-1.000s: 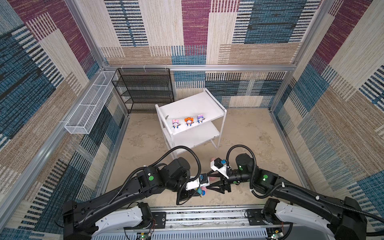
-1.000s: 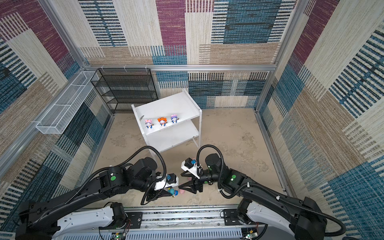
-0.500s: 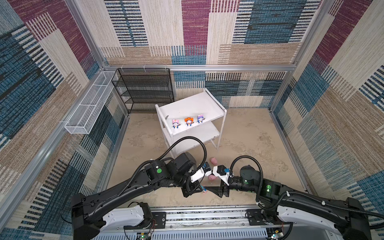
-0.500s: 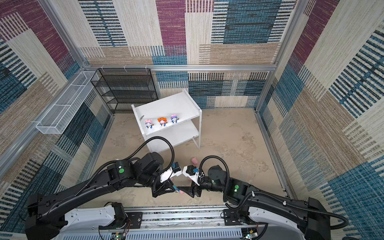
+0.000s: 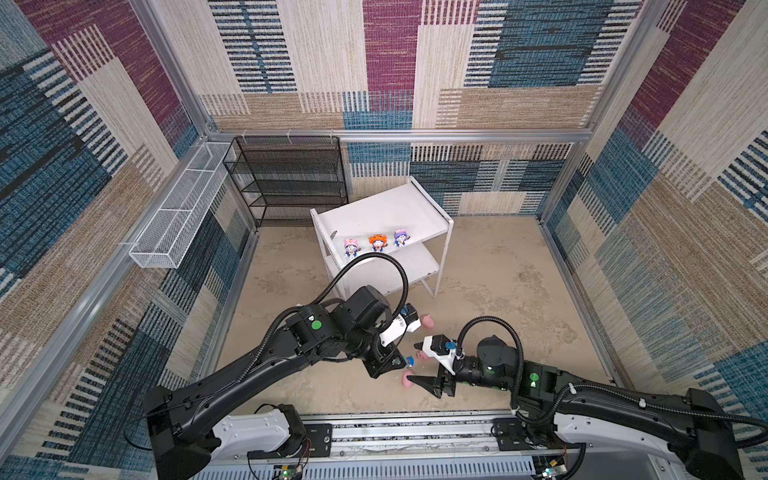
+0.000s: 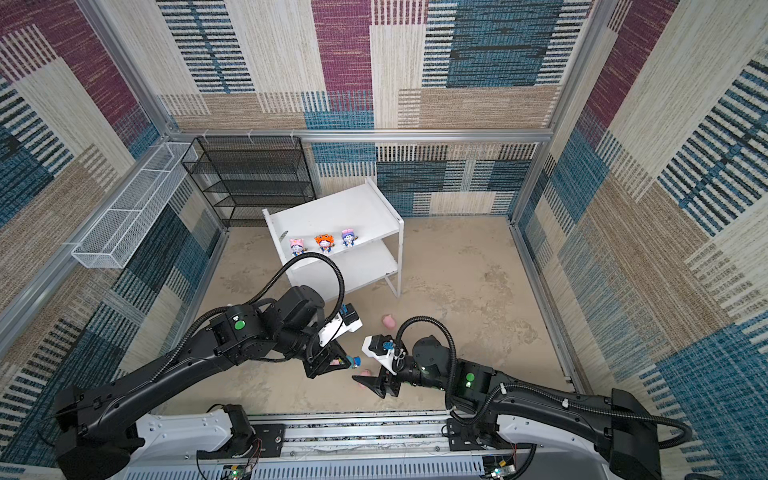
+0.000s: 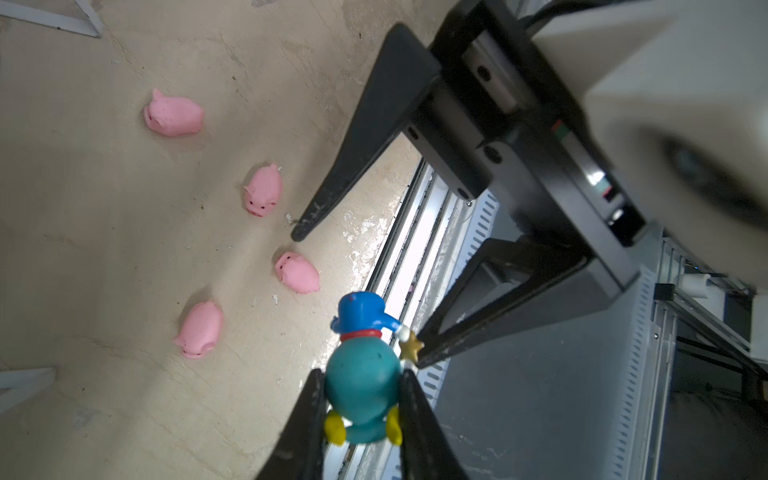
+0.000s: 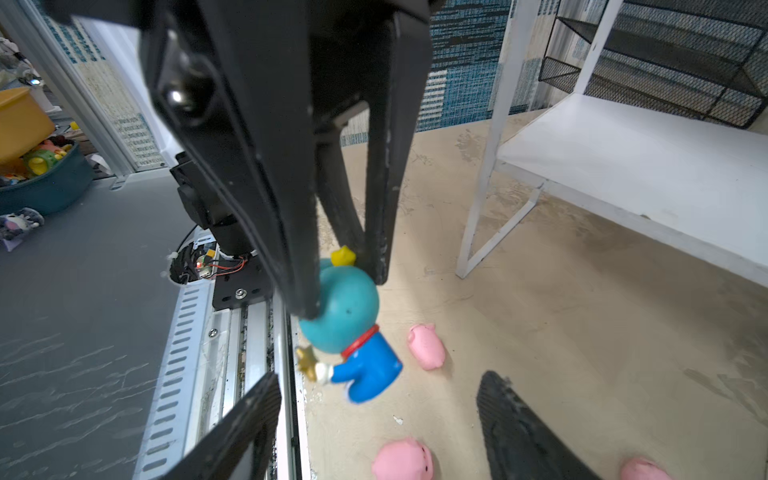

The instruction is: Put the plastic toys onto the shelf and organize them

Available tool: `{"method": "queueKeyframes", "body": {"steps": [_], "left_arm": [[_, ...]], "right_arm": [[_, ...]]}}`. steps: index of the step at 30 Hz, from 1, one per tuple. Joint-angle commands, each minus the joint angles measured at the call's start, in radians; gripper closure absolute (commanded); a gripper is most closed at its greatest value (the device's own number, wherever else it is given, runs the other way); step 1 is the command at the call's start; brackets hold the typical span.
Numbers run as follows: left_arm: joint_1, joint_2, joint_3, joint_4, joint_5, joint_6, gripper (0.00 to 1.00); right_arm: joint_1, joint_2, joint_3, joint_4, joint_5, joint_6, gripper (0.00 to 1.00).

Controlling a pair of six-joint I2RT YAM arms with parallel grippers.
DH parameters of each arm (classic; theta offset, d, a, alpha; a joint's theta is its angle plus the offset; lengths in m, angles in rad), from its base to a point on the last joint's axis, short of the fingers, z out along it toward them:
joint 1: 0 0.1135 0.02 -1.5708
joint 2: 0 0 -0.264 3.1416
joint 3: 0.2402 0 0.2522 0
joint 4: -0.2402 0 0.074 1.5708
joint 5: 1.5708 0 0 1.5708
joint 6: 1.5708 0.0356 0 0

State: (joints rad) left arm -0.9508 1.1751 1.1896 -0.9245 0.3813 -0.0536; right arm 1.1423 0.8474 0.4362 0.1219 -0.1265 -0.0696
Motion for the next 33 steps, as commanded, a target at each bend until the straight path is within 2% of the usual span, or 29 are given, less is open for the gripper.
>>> {"method": "queueKeyframes", "body": {"steps": [1, 4, 9, 12, 15, 16, 17, 19, 23, 29, 33], "left_arm": [[0.005, 0.012, 0.025, -0.041, 0.067, -0.015, 0.8], [0.008, 0.016, 0.035, -0.053, 0.073, -0.02, 0.8], [0.011, 0.024, 0.043, -0.068, 0.082, -0.017, 0.8], [0.014, 0.032, 0.047, -0.072, 0.084, -0.014, 0.8], [0.014, 0.037, 0.057, -0.071, 0.092, -0.01, 0.78], [0.016, 0.037, 0.059, -0.071, 0.094, -0.007, 0.75], [0.016, 0.036, 0.061, -0.07, 0.092, -0.002, 0.66], [0.016, 0.031, 0.061, -0.068, 0.084, 0.004, 0.39], [0.02, 0.004, 0.049, -0.031, 0.053, 0.02, 0.02], [0.026, -0.078, -0.002, 0.031, 0.042, 0.084, 0.01], [0.026, -0.17, -0.092, 0.106, 0.083, 0.152, 0.01]], "right_arm": [[0.027, 0.015, 0.021, 0.043, 0.1, -0.037, 0.25], [0.041, 0.027, 0.035, 0.048, 0.12, -0.052, 0.29], [0.063, 0.061, 0.057, 0.038, 0.151, -0.067, 0.47], [0.075, 0.074, 0.069, 0.023, 0.146, -0.078, 0.62], [0.082, 0.085, 0.078, 0.011, 0.146, -0.083, 0.71], [0.082, 0.085, 0.079, 0.01, 0.143, -0.081, 0.73], [0.083, 0.084, 0.079, 0.009, 0.135, -0.08, 0.76], [0.082, 0.082, 0.077, 0.008, 0.115, -0.072, 0.8], [0.082, 0.081, 0.057, 0.027, 0.054, -0.035, 0.86], [0.056, 0.087, 0.019, 0.075, -0.076, 0.08, 0.85], [-0.005, 0.072, -0.021, 0.16, -0.263, 0.187, 0.85]]}}
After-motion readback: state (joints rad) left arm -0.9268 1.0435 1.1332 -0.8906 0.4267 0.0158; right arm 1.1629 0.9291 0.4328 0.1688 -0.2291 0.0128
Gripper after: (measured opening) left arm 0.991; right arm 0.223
